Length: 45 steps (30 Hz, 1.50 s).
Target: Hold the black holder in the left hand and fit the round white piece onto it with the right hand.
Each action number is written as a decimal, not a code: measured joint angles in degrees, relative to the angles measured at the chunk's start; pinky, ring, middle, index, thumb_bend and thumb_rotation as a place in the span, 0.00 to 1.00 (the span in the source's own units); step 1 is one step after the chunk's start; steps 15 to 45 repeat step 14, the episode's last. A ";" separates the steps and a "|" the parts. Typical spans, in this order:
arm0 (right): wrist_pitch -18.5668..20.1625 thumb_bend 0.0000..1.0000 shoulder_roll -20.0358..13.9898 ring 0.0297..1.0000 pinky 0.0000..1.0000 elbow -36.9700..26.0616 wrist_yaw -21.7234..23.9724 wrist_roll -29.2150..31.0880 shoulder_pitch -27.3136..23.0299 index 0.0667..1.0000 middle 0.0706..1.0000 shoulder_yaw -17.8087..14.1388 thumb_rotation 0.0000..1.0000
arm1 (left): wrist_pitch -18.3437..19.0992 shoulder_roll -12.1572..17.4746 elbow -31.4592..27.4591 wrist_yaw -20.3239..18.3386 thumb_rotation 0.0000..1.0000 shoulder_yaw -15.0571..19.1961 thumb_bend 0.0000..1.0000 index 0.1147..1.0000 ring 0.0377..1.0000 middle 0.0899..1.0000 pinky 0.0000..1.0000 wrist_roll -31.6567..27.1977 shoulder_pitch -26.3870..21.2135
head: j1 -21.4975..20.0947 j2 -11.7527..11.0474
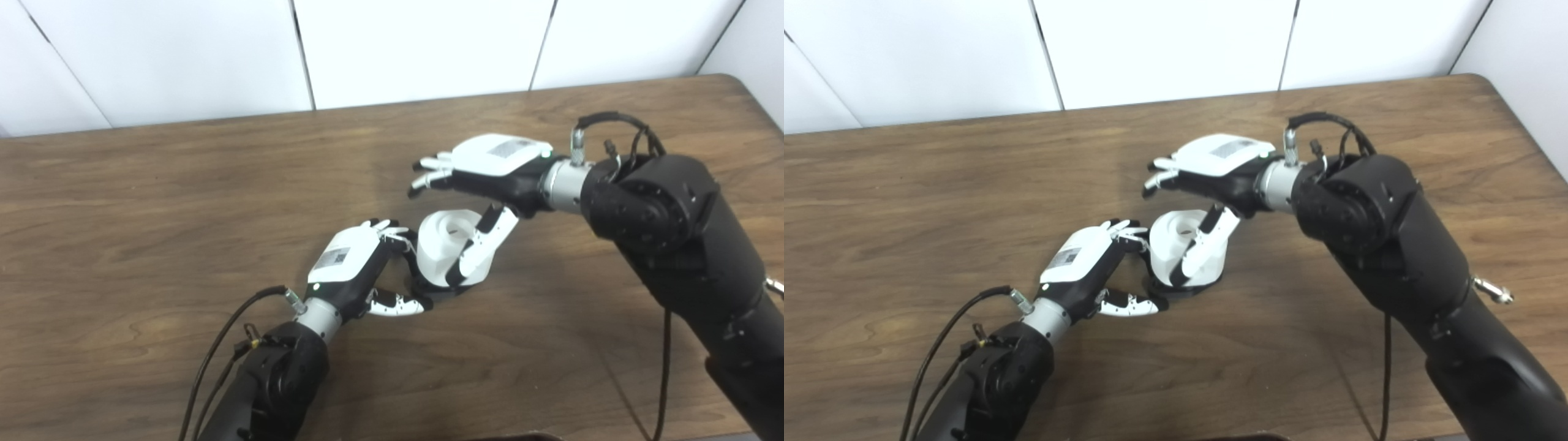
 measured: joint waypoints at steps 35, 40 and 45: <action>0.17 1.00 2.19 0.98 0.84 0.40 0.17 5.49 -9.21 0.89 0.96 -9.32 0.80 | 0.15 0.02 0.21 -0.03 0.06 -0.38 0.51 0.42 0.92 0.82 0.98 0.18 -0.44 | 0.18 -0.18; 0.17 1.00 2.19 0.98 0.84 0.40 0.17 5.49 -9.21 0.89 0.96 -9.32 0.80 | 0.15 0.02 0.21 -0.03 0.06 -0.38 0.51 0.42 0.92 0.82 0.98 0.18 -0.44 | 0.18 -0.18; 0.17 1.00 2.19 0.98 0.84 0.40 0.17 5.49 -9.21 0.89 0.96 -9.32 0.80 | 0.15 0.02 0.21 -0.03 0.06 -0.38 0.51 0.42 0.92 0.82 0.98 0.18 -0.44 | 0.18 -0.18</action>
